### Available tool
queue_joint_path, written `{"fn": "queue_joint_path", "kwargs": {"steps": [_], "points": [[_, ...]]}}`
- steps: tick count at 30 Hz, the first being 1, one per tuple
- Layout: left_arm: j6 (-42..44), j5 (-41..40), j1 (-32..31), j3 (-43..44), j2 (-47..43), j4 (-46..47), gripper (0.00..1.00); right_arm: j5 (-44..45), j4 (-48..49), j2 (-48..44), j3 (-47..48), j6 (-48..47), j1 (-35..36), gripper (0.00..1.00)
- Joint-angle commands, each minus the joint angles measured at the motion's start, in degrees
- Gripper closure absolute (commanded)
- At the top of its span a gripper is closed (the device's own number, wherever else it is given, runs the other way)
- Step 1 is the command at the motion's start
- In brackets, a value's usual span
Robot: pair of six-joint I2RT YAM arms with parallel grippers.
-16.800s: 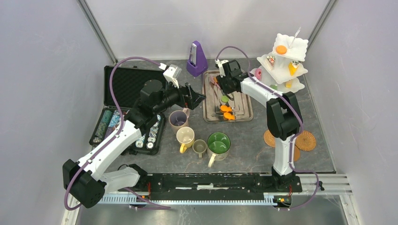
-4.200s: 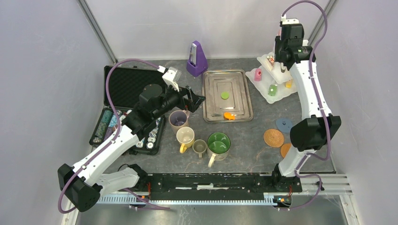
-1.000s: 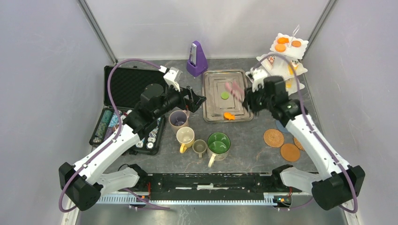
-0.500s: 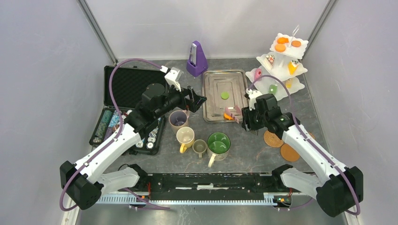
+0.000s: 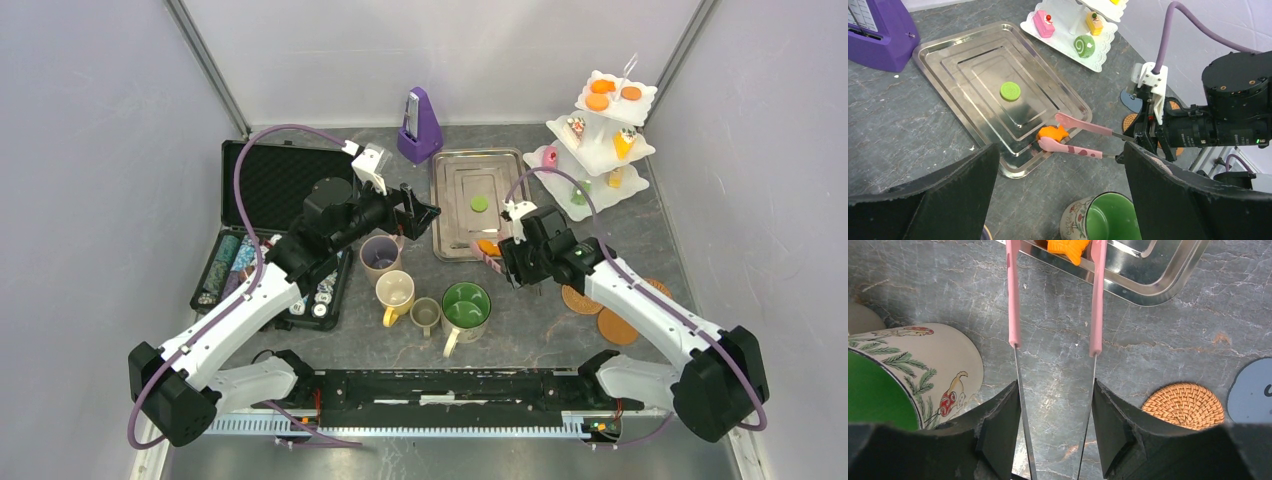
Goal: Serve the afternoon tea
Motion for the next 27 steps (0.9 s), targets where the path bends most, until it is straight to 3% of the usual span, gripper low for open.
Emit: {"fn": "queue_joint_path", "kwargs": {"steps": [1, 8, 13, 20, 27], "points": [[3.01, -0.25, -0.30, 1.47, 0.26, 1.11, 0.01, 3.82, 1.53, 1.45, 2.20, 0.31, 1.34, 0.43], [3.14, -0.35, -0.30, 1.56, 0.29, 0.91, 0.01, 5.92, 0.90, 2.87, 2.79, 1.79, 2.72, 0.50], [3.01, -0.10, -0.30, 1.59, 0.41, 0.95, 0.01, 8.52, 2.40, 2.47, 1.00, 2.90, 2.68, 0.62], [2.85, 0.08, -0.30, 1.65, 0.36, 0.94, 0.01, 12.37, 5.96, 2.25, 1.20, 4.39, 1.88, 0.71], [2.86, 0.17, -0.30, 1.65, -0.21, 0.97, 0.01, 11.42, 7.96, 2.92, 4.06, 3.76, 0.28, 0.81]]}}
